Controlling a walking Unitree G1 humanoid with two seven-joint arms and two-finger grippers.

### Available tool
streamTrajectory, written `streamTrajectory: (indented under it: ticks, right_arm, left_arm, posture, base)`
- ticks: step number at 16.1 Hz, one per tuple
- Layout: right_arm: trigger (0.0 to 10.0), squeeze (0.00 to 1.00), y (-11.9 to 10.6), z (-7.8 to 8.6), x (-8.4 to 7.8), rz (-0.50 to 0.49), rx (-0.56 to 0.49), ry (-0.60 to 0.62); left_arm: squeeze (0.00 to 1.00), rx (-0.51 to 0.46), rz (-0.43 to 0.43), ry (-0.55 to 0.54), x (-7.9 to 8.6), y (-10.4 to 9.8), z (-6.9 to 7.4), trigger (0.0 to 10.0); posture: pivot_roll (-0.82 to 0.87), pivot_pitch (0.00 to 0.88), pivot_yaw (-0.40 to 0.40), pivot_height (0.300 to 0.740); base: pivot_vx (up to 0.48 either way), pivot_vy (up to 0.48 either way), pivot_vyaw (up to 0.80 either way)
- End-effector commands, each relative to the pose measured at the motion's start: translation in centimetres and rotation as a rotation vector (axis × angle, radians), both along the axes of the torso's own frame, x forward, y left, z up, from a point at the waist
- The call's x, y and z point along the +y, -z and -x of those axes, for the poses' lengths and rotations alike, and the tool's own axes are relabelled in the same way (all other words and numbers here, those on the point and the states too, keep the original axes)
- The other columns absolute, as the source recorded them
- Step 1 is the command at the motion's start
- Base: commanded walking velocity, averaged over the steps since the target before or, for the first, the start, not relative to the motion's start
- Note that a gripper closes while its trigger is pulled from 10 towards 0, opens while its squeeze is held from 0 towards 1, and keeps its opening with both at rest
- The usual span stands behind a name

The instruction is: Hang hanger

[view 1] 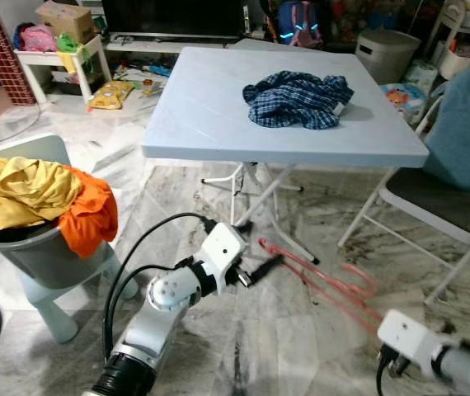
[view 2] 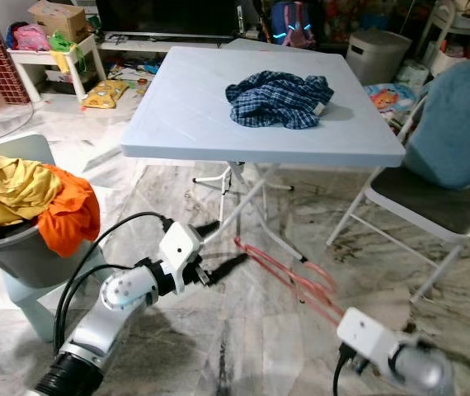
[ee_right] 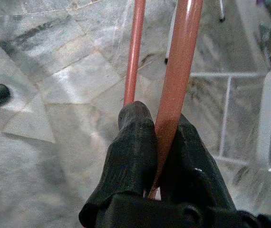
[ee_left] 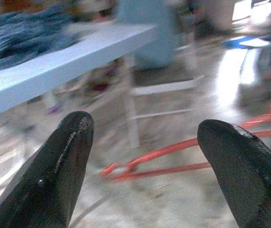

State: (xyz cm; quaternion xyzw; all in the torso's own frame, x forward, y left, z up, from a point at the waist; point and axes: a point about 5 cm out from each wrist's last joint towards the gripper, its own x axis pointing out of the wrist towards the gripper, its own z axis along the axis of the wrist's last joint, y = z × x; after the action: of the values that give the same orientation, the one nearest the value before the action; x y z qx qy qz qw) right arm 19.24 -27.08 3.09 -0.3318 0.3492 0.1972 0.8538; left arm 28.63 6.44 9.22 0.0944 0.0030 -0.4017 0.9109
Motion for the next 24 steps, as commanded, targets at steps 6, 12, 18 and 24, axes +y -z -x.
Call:
streamTrajectory:
  ticks: [6,12,18,24]
  right_arm:
    - [10.0,0.0,-1.5,-0.5,3.2,-0.562,-0.353,0.605]
    - [10.0,0.0,-1.1,0.9,3.1,-0.482,-0.429,0.926]
    - [10.0,0.0,-0.9,1.3,2.7,-0.444,-0.412,1.006]
    - [10.0,0.0,-0.9,0.9,3.1,-0.443,-0.4,0.996]
  left_arm:
    - [0.0,0.183,0.073,-0.289,1.9,2.1,-1.1,10.0]
    - [0.0,0.218,0.131,-0.242,1.3,1.8,-1.3,10.0]
    - [0.0,0.243,0.169,-0.187,0.3,1.7,-1.2,10.0]
    - [0.0,0.29,0.152,-0.191,0.5,2.3,-1.0,10.0]
  posture:
    - [-0.01,0.0,-0.029,0.74]
    - [-0.02,0.0,-0.022,0.74]
    - [-0.04,0.0,-0.018,0.74]
    - [-0.03,0.0,-0.021,0.74]
  base:
    - [0.0,0.0,0.0]
    - [0.0,0.0,0.0]
    - [0.089,0.0,-0.49]
    - [0.178,0.161,-0.8]
